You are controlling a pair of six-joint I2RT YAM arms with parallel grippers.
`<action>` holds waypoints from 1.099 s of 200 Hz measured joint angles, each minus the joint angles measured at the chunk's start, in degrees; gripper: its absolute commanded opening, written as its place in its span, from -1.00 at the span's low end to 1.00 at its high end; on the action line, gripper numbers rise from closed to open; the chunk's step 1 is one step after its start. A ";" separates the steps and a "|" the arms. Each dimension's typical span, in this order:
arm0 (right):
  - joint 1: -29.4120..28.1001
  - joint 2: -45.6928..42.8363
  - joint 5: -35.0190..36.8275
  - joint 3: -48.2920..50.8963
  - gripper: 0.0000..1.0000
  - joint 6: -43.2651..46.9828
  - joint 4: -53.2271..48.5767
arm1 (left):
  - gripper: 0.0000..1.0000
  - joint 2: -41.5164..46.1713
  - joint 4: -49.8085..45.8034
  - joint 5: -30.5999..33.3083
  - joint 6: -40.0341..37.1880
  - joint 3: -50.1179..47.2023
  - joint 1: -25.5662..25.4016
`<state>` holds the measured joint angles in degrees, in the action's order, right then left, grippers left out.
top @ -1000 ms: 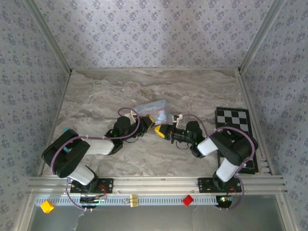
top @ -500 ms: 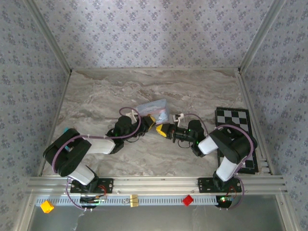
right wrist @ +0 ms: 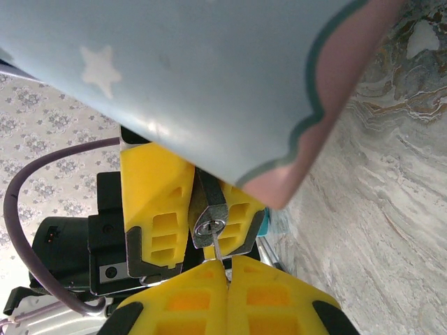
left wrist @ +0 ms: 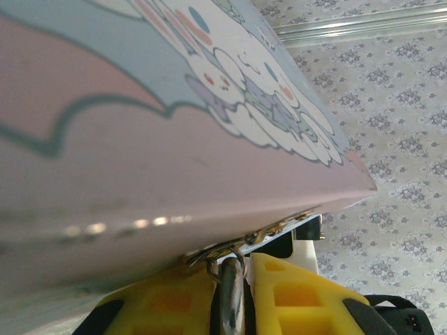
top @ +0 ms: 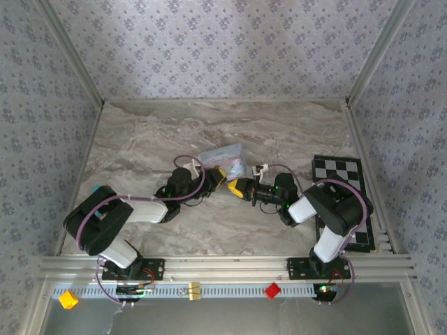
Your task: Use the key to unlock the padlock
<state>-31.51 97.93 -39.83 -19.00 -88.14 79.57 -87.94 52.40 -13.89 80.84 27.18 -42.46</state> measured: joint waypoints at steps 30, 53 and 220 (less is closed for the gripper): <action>-0.15 0.00 0.39 -0.02 -1.00 -0.15 -0.02 | -1.00 0.00 -0.74 0.04 -0.31 0.31 0.00; -0.92 0.00 1.68 0.00 -1.00 -0.15 -0.13 | -1.00 0.02 -1.18 0.59 -0.37 0.31 0.00; -6.54 -0.50 12.94 2.36 -1.00 0.07 0.85 | -1.00 1.44 -5.81 -1.14 1.33 0.31 1.57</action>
<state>-38.04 97.43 -26.89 -16.64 -88.07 80.42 -86.50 46.59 -15.03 82.17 27.49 -40.88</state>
